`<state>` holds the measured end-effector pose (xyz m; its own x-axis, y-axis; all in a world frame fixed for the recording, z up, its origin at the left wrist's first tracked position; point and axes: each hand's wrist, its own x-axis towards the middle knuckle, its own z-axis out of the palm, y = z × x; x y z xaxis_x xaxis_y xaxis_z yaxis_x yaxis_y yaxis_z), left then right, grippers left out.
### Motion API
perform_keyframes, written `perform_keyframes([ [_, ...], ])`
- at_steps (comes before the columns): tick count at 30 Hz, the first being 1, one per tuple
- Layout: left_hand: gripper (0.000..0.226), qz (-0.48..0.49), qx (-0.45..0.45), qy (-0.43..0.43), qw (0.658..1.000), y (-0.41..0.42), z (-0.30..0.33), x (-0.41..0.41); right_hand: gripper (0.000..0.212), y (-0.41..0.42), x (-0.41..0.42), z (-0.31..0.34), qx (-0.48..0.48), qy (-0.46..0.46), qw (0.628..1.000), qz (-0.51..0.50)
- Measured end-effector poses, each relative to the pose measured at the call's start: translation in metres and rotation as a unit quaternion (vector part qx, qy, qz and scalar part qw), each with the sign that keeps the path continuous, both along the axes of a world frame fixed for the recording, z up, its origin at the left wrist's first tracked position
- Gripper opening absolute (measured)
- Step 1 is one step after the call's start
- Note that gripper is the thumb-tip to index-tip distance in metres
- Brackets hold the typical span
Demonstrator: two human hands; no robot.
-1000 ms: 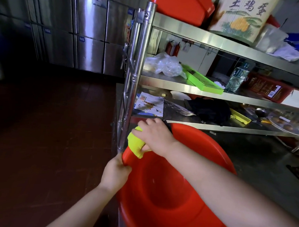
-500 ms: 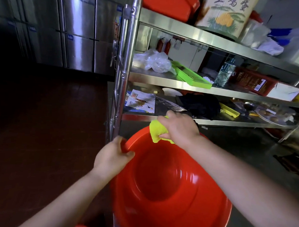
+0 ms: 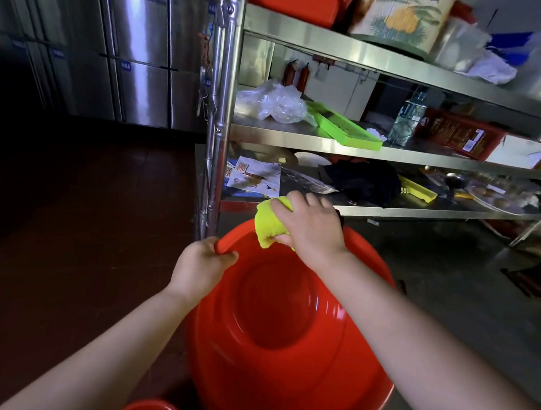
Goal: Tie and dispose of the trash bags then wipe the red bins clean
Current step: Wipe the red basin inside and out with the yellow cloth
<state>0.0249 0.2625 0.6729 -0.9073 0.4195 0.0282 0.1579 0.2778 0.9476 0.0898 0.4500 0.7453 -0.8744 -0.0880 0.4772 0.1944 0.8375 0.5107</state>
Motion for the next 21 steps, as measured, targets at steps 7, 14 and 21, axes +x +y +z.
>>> perform_keyframes([
  [7, 0.003, 0.140, 0.105, -0.109, 0.978, -0.031, -0.023, 0.010, 0.065, 0.041, 0.028, -0.009, -0.166, 0.031, 0.972, -0.166],
  [14, 0.019, 0.153, 0.086, -0.159, 0.972, -0.035, -0.034, 0.022, 0.057, 0.051, 0.034, -0.003, -0.204, 0.016, 0.960, -0.193],
  [21, 0.048, 0.026, -0.130, 0.144, 0.981, -0.008, 0.008, 0.000, 0.056, 0.012, 0.022, 0.019, -0.102, -0.068, 0.992, -0.038],
])
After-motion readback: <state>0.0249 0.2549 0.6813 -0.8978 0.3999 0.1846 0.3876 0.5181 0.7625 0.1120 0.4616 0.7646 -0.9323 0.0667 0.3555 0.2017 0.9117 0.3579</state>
